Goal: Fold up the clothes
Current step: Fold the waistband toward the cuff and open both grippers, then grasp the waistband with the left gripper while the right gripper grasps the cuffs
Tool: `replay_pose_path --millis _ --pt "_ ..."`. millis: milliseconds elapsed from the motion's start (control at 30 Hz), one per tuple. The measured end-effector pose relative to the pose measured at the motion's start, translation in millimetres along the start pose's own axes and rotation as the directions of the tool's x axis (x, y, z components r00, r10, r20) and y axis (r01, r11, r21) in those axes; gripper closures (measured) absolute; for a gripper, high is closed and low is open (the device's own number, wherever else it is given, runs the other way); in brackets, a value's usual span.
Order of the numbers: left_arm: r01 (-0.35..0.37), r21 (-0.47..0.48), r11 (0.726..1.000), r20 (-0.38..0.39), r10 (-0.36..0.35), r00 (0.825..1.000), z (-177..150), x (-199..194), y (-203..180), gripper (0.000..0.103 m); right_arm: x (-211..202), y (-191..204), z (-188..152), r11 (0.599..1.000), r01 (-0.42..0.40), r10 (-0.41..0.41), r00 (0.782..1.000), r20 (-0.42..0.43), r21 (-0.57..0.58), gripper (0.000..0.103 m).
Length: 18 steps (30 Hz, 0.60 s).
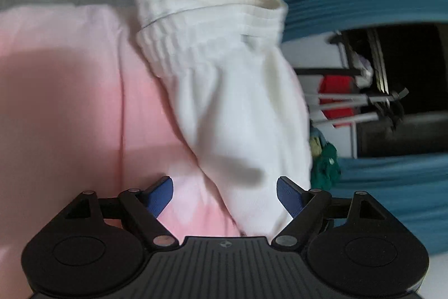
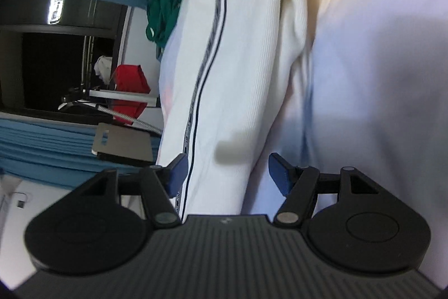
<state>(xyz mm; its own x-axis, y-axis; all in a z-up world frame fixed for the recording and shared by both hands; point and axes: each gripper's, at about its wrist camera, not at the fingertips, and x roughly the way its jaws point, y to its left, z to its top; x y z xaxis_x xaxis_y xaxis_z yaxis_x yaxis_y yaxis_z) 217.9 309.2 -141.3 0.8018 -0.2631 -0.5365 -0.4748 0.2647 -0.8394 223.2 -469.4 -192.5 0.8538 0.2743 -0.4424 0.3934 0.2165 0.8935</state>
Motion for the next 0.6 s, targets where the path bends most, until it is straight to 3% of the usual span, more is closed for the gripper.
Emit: replay_pose_path --millis 167,267,367,433,533,600 --pt "0.015 0.094 0.995 0.092 -0.024 0.995 10 21 -12 0.025 25 -6 13 1.000 -0.027 0.026 0.993 0.117 0.006 0.040" --pt "-0.011 0.133 0.991 0.130 -0.007 0.992 16 31 -17 0.038 28 -6 30 0.999 -0.037 0.042 0.980 0.195 -0.031 0.040" --pt "-0.076 0.218 0.973 0.117 0.051 0.992 28 41 -32 0.047 21 -12 47 0.998 -0.054 0.063 0.959 0.276 -0.040 0.042" --pt "-0.072 0.225 0.972 0.091 0.053 0.994 39 41 -34 0.058 20 -18 58 0.998 -0.065 0.064 0.951 0.302 -0.008 0.052" --pt "-0.024 0.107 0.994 0.060 0.018 0.998 56 44 -24 0.070 20 -17 69 0.999 -0.048 0.041 0.922 0.386 0.007 0.070" --pt "-0.024 0.079 0.997 0.058 0.019 0.998 61 48 -21 0.078 22 -18 74 1.000 -0.013 0.007 0.910 0.414 0.014 0.086"
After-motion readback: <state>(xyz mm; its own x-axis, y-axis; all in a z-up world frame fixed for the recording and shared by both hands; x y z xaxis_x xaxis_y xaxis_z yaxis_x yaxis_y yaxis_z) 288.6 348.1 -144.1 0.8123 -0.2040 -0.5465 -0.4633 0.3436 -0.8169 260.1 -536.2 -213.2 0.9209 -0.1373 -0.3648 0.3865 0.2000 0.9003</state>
